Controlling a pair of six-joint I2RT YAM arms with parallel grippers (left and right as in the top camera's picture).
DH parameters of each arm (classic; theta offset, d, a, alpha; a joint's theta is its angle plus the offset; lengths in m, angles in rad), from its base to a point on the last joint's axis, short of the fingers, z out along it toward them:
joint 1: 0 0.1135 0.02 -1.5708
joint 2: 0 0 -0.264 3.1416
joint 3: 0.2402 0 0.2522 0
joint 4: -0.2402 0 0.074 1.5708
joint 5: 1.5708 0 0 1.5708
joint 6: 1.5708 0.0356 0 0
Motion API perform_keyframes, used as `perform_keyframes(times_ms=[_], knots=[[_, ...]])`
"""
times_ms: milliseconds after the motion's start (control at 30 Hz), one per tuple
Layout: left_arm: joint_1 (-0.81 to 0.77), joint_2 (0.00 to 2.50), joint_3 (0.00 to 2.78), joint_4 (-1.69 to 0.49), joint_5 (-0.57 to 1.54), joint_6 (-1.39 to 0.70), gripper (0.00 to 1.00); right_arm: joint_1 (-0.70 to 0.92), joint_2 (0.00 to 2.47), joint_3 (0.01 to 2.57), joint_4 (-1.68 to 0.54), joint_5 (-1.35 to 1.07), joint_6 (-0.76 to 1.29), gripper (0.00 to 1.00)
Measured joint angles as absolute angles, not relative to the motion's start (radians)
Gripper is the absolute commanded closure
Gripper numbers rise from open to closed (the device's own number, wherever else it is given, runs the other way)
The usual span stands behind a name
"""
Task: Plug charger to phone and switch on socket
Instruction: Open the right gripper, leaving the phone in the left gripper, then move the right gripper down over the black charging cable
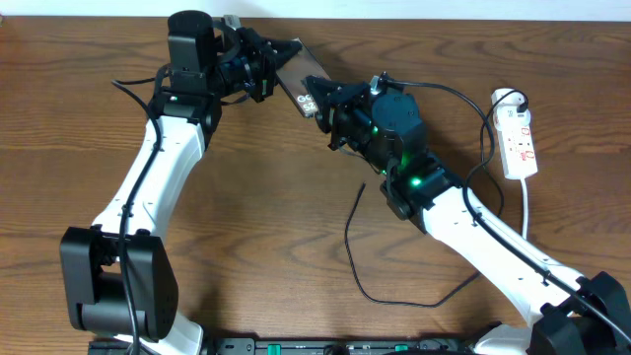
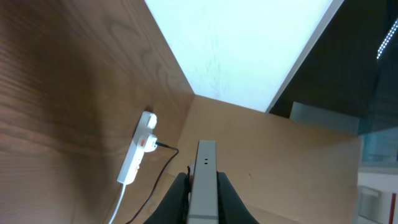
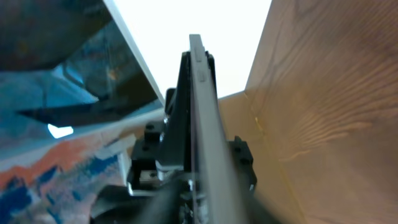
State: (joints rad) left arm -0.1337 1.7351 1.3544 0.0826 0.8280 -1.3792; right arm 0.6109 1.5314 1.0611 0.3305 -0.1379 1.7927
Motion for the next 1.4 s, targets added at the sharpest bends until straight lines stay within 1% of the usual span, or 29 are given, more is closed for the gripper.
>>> perform_keyframes(times_ms=[67,133,167,467,700,800,1000,1067,1200,1400], knots=[[-0.138,1.735,1.354,0.081,0.812,-1.380,0.93,0.620,1.531,1.061,0.331,-0.144,1.783,0.16],[-0.141,1.735,1.354,0.081,0.805,-1.379,0.93,0.632,1.531,1.061,0.331,-0.152,1.770,0.03],[-0.141,1.735,1.354,0.081,0.802,-1.379,0.93,0.636,1.531,1.061,0.331,-0.158,1.764,0.01],[-0.134,1.735,1.354,0.079,0.776,-1.341,0.93,0.631,1.531,1.061,0.333,-0.165,1.753,0.01],[-0.047,1.735,1.354,0.056,0.786,-1.254,0.92,0.587,1.531,1.061,0.334,-0.189,1.678,0.01],[0.007,1.735,1.354,0.054,0.822,-1.213,0.93,0.561,1.531,1.061,0.333,-0.211,1.596,0.01],[0.119,1.735,1.354,0.053,0.973,-1.124,0.93,0.498,1.531,1.062,0.323,-0.297,1.308,0.01],[0.146,1.735,1.354,0.054,1.029,-1.094,0.93,0.481,1.531,1.065,0.289,-0.322,1.227,0.01],[0.173,1.735,1.354,0.055,1.115,-1.040,0.93,0.462,1.531,1.068,0.151,-0.348,1.118,0.01],[0.175,1.735,1.354,0.080,1.209,-0.974,0.93,0.461,1.531,1.104,-0.124,-0.367,0.988,0.01]])
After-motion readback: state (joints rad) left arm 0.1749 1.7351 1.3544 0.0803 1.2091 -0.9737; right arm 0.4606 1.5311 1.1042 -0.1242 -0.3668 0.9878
